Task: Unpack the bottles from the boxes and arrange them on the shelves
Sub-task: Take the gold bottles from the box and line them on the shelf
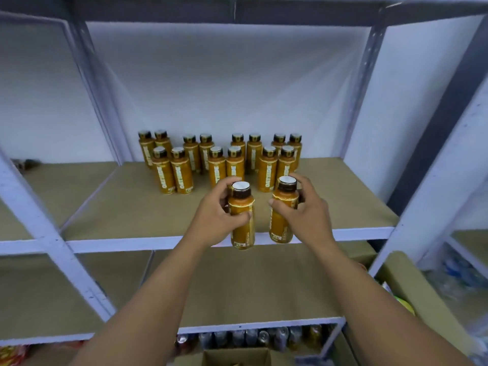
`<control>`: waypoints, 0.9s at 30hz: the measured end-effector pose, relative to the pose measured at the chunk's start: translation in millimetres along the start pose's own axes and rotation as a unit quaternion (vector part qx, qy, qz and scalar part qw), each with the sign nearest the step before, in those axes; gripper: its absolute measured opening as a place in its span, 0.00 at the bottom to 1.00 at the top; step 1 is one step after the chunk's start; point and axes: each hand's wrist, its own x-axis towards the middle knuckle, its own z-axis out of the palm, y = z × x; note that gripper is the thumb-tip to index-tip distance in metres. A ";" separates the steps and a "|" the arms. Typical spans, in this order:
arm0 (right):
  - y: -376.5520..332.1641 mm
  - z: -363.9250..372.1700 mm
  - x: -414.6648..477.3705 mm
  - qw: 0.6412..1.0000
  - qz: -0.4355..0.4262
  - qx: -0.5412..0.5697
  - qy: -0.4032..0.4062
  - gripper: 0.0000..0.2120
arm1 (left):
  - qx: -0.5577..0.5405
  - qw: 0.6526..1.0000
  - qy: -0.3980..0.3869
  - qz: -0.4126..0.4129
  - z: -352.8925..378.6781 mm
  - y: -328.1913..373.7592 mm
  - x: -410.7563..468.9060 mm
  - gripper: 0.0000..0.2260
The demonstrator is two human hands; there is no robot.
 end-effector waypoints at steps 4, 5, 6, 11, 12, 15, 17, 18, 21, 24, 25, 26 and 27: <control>-13.9 -2.5 25.5 0.999 -0.006 -0.009 0.044 0.32 | 0.007 0.999 -0.035 0.017 -9.6 14.2 38.0 0.33; -14.7 -2.5 30.0 0.999 -0.003 -0.009 0.052 0.32 | 0.010 0.999 -0.046 0.019 -10.4 15.6 46.2 0.33; -14.0 -2.1 34.0 0.998 0.000 -0.009 0.059 0.32 | 0.010 0.998 -0.055 0.022 -10.4 15.7 54.2 0.33; 3.8 -8.2 48.2 0.997 0.015 -0.029 0.075 0.31 | 0.019 0.996 -0.087 0.027 6.6 8.8 85.7 0.34; 8.5 -10.6 51.9 0.996 0.018 -0.033 0.077 0.31 | 0.019 0.996 -0.088 0.029 12.4 6.7 90.7 0.33; 27.2 -19.9 66.8 0.996 0.015 -0.040 0.074 0.31 | 0.019 0.996 -0.087 0.028 33.8 1.2 106.9 0.33; 40.9 -29.3 79.4 0.997 0.010 -0.036 0.063 0.31 | 0.019 0.996 -0.083 0.022 51.1 -1.2 117.8 0.34; 47.1 -34.6 86.1 0.998 0.009 -0.034 0.056 0.30 | 0.019 0.996 -0.081 0.019 60.1 -2.0 122.7 0.34; 65.7 -51.7 106.8 0.999 0.007 -0.033 0.041 0.30 | 0.024 0.997 -0.069 0.012 86.7 -1.3 137.2 0.35; 82.2 -67.9 125.4 0.999 0.005 -0.038 0.027 0.33 | 0.028 0.998 -0.057 0.005 111.3 2.9 149.4 0.35; 86.5 -73.1 130.6 0.999 0.004 -0.038 0.023 0.33 | 0.030 0.998 -0.055 0.001 118.5 4.4 153.3 0.35; 90.5 -78.0 135.6 0.999 0.004 -0.035 0.019 0.33 | 0.031 0.998 -0.054 -0.003 125.6 5.6 156.8 0.35; 94.7 -82.3 140.4 0.999 0.005 -0.032 0.015 0.33 | 0.031 0.998 -0.051 -0.007 132.6 6.0 160.9 0.35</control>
